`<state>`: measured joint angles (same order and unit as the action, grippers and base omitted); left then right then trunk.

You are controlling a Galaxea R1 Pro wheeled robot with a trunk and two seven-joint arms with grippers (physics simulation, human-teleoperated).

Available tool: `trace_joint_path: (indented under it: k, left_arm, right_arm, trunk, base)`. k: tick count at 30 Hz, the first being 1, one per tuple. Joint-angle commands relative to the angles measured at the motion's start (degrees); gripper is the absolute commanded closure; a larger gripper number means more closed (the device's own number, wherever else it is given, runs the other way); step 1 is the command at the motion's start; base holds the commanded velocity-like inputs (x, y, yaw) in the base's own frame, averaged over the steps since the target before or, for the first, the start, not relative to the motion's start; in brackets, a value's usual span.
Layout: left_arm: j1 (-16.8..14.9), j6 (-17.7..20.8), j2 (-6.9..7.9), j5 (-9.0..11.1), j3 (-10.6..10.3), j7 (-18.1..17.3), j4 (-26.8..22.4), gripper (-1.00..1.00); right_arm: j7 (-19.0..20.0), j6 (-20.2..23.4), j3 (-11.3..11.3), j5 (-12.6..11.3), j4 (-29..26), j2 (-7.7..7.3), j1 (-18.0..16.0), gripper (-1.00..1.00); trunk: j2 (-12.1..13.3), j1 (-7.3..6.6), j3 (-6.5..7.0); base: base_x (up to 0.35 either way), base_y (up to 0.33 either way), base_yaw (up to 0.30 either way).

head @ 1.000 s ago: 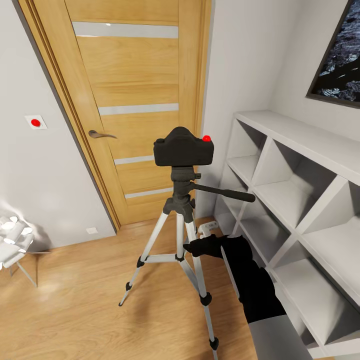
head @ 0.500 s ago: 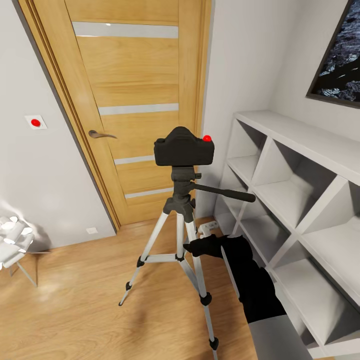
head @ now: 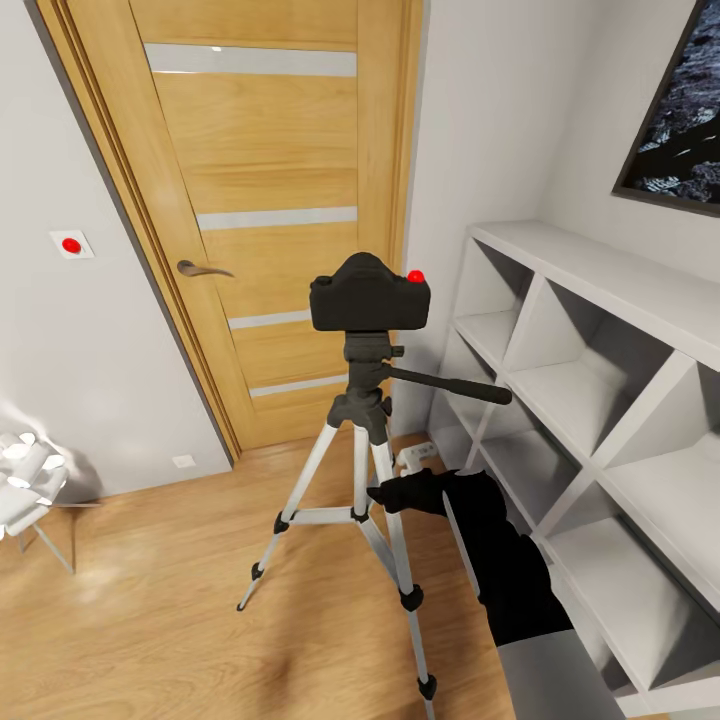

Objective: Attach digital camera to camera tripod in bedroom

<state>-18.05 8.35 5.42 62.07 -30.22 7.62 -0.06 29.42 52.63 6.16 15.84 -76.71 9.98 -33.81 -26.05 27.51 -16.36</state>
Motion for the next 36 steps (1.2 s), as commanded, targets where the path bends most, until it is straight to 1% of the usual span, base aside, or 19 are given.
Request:
trace_joint_path:
  k: [1,5,11,20,25,28,36]
  left_arm:
    - [0.0,0.18,-0.07,0.53,-0.47,0.17,-0.03,-1.0]
    - [0.1,0.01,-1.31,0.68,-0.46,0.14,0.03,-1.0]
    - [0.12,-0.07,-2.12,0.43,-0.47,0.19,0.02,-1.0]
    - [0.12,-0.15,-2.42,0.35,-0.48,0.13,0.0,-1.0]
    - [0.12,-1.28,-2.52,0.38,-0.52,0.11,0.01,-1.0]
    - [0.13,-2.4,-2.73,0.46,-0.53,0.15,0.04,-1.0]
    - [0.19,-3.23,-3.49,0.58,-0.46,0.19,0.05,-1.0]
  right_arm:
    - [0.46,-0.65,-0.16,4.97,4.97,0.02,-0.03,-1.0]
    - [0.51,-0.42,-0.18,4.99,5.19,0.02,-0.03,-1.0]
    - [0.47,-0.41,-0.19,4.99,5.31,0.02,-0.03,-1.0]
    - [0.46,-0.38,-0.23,4.99,5.33,0.02,-0.03,-1.0]
    - [0.56,-0.31,-0.2,4.99,5.31,0.02,-0.03,-1.0]
    - [0.6,-0.27,-0.19,4.99,5.32,0.02,-0.03,-1.0]
    - [0.63,-0.25,-0.19,4.99,5.34,0.02,-0.03,-1.0]
  trunk:
    - [-0.07,0.03,-0.1]
    - [-0.07,0.03,-0.1]
    - [-0.07,0.03,-0.1]
    - [-0.07,0.03,-0.1]
    - [-0.07,0.03,-0.1]
    - [-0.07,0.03,-0.1]
    - [-0.07,0.03,-0.1]
  base:
    - [0.0,0.0,0.0]
    - [0.0,0.0,0.0]
    - [0.0,0.0,0.0]
    - [0.0,0.0,0.0]
    - [-0.008,0.006,0.0]
    - [-0.124,0.089,0.0]
    - [-0.149,0.105,0.0]
